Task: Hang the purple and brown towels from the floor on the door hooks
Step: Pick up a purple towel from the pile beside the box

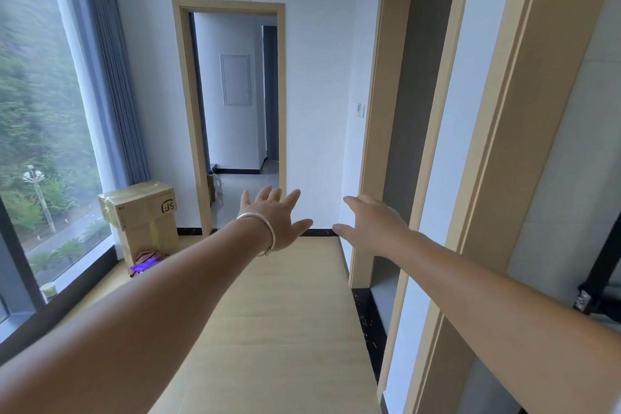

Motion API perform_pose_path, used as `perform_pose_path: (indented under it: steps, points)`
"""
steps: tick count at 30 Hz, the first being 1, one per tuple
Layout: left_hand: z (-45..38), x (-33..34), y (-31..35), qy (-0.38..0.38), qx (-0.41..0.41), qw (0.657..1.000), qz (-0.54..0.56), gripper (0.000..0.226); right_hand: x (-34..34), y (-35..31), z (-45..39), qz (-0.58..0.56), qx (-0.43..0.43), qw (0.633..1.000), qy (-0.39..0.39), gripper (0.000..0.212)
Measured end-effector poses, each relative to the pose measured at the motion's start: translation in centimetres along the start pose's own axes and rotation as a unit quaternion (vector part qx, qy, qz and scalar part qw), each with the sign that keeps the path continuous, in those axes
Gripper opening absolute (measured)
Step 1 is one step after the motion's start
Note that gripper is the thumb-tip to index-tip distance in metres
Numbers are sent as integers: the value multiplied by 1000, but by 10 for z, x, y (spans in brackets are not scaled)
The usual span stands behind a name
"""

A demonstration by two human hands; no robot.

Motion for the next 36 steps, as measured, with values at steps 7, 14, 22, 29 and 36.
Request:
perform_pose_path:
  steps: [7, 14, 22, 29, 36]
  points:
    - [-81, 11, -11, -4, -23, 1000, -9, 74, 9, 22, -88, -20, -22, 1000, 4, 69]
    - [-162, 33, -11, -4, -39, 999, -10, 74, 17, 60, -173, -34, -36, 999, 5, 68]
    - [-251, 55, -20, 3, -32, 999, -21, 74, 46, 82, -255, -54, -34, 998, 2, 67]
    - [-353, 80, -54, 13, -20, 999, -21, 73, 63, 85, -357, -38, -21, 999, 4, 67]
    - [-452, 102, -124, 25, -8, 1000, 5, 74, 92, 70, -474, -34, 5, 999, -6, 68]
Point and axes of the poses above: each hand's wrist, its own z-axis away from the middle knuckle, its own x-axis out of the palm, y = z × x, the point moved 9 cm from there along -z, towards the middle knuckle, and after that the axes turned 9 degrees about x, right-handed, at the moved point
